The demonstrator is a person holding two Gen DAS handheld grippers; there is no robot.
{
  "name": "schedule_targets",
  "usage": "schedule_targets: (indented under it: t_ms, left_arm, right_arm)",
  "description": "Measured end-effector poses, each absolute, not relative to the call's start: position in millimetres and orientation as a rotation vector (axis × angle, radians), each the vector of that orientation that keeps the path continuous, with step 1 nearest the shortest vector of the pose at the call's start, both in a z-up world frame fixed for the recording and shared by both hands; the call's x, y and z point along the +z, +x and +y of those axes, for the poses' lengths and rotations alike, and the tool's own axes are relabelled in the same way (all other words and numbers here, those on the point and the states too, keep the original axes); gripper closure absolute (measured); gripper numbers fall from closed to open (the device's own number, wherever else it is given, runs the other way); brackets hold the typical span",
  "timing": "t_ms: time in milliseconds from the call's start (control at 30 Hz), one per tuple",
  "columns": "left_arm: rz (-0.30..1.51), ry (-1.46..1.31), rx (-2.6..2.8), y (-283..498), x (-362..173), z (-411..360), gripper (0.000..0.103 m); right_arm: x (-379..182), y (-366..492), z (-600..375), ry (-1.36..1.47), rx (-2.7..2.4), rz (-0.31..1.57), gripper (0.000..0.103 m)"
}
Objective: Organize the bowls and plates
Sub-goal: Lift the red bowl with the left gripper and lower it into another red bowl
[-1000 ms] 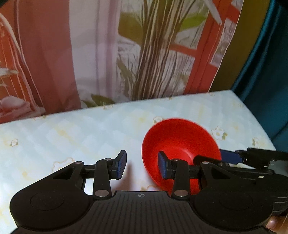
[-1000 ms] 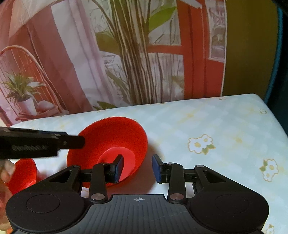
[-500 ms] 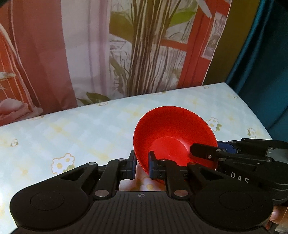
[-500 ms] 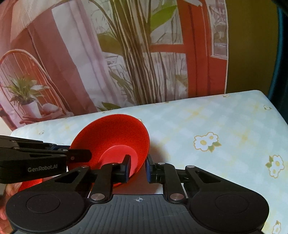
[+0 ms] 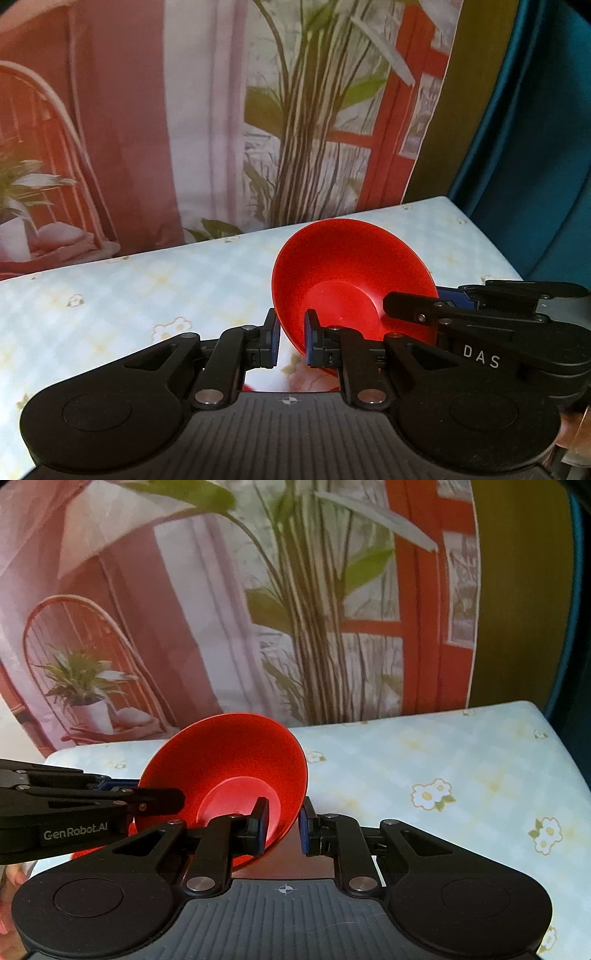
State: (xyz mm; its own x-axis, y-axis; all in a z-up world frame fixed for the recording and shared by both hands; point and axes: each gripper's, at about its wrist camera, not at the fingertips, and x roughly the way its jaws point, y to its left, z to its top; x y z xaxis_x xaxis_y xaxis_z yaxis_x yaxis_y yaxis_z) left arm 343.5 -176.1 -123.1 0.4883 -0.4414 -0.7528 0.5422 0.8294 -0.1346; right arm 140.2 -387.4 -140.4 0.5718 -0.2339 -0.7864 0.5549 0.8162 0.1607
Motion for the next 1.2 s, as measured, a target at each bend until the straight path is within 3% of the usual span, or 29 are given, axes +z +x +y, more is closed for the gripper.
schedule_targets:
  t_ms: [467, 833, 1200]
  left_arm:
    - [0.86, 0.07, -0.549, 318, -104, -104, 0.088]
    - [0.908, 0.031, -0.499, 315, -121, -55, 0.088]
    - [0.943, 0.036, -0.488, 316, -140, -53, 0.088]
  right_arm:
    - [-118, 162, -322, 0.358, -0.397, 0.861, 0.087]
    - [-135, 184, -281, 0.336, -0.332, 0.917, 0.087]
    - [-158, 191, -270, 0.309, -0.317, 0.972, 0.087]
